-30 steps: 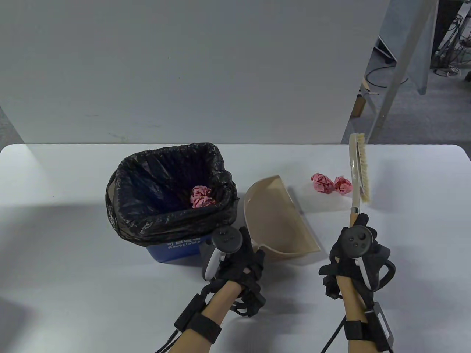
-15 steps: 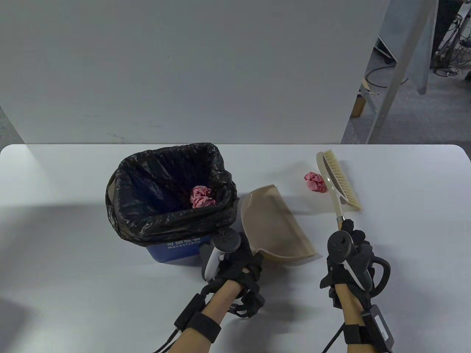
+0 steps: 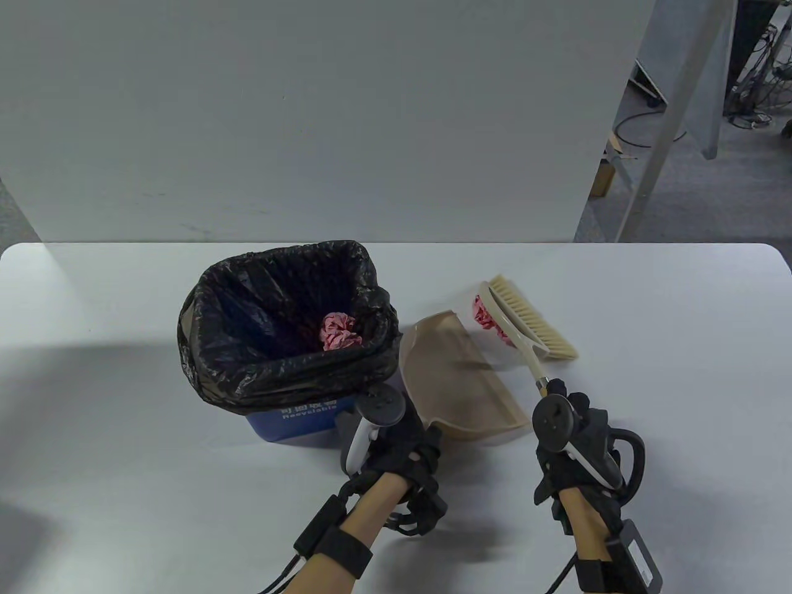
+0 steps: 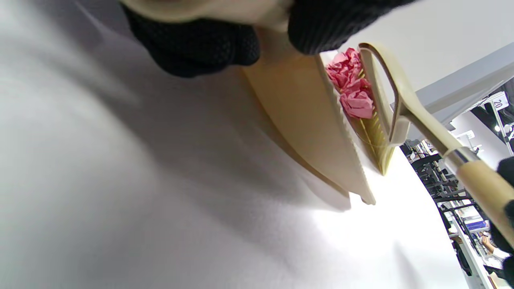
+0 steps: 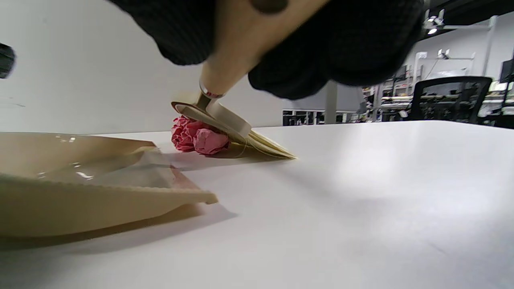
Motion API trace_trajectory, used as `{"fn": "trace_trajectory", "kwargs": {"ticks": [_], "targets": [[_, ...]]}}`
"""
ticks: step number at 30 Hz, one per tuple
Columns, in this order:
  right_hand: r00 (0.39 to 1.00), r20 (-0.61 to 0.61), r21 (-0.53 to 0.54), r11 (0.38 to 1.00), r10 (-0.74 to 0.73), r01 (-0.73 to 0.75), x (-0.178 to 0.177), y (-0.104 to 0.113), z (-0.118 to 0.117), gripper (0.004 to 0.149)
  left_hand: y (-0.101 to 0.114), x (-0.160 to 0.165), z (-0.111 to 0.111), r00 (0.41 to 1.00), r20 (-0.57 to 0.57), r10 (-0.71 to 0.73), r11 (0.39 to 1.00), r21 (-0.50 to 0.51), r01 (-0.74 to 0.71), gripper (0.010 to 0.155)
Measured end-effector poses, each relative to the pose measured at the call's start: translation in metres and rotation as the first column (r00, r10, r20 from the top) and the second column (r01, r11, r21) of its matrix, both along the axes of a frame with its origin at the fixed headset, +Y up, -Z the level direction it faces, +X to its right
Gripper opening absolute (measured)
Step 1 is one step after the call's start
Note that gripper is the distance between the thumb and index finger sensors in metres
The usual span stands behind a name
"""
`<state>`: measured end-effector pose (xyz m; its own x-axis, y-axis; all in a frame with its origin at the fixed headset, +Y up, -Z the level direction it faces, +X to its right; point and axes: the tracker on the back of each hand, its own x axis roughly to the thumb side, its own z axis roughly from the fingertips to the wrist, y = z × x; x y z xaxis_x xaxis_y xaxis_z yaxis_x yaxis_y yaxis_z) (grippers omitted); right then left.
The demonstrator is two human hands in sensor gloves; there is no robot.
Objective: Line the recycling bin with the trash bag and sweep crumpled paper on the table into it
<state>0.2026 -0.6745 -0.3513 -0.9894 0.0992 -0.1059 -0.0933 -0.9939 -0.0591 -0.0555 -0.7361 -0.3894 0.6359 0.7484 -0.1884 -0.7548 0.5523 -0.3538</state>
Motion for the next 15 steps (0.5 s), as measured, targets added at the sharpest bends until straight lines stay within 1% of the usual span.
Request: {"fn": "trace_trajectory", "kwargs": {"ticks": [6, 12, 15], "targets": [[0.99, -0.08, -0.049, 0.993, -0.112, 0.109, -0.007, 0.015, 0.017, 0.055, 0.001, -0.002, 0.001, 1.0, -0.003, 0.004, 1.0, -0.01, -0.005, 0.082], [0.955, -0.151, -0.122, 0.964, -0.255, 0.238, -0.011, 0.024, 0.024, 0.055, 0.002, -0.002, -0.001, 1.0, 0.009, 0.002, 1.0, -0.024, -0.002, 0.082], [0.942, -0.176, -0.129, 0.955, -0.287, 0.267, -0.014, 0.025, 0.025, 0.055, 0.002, -0.002, -0.003, 1.0, 0.016, -0.011, 1.0, -0.025, 0.011, 0.082]]}}
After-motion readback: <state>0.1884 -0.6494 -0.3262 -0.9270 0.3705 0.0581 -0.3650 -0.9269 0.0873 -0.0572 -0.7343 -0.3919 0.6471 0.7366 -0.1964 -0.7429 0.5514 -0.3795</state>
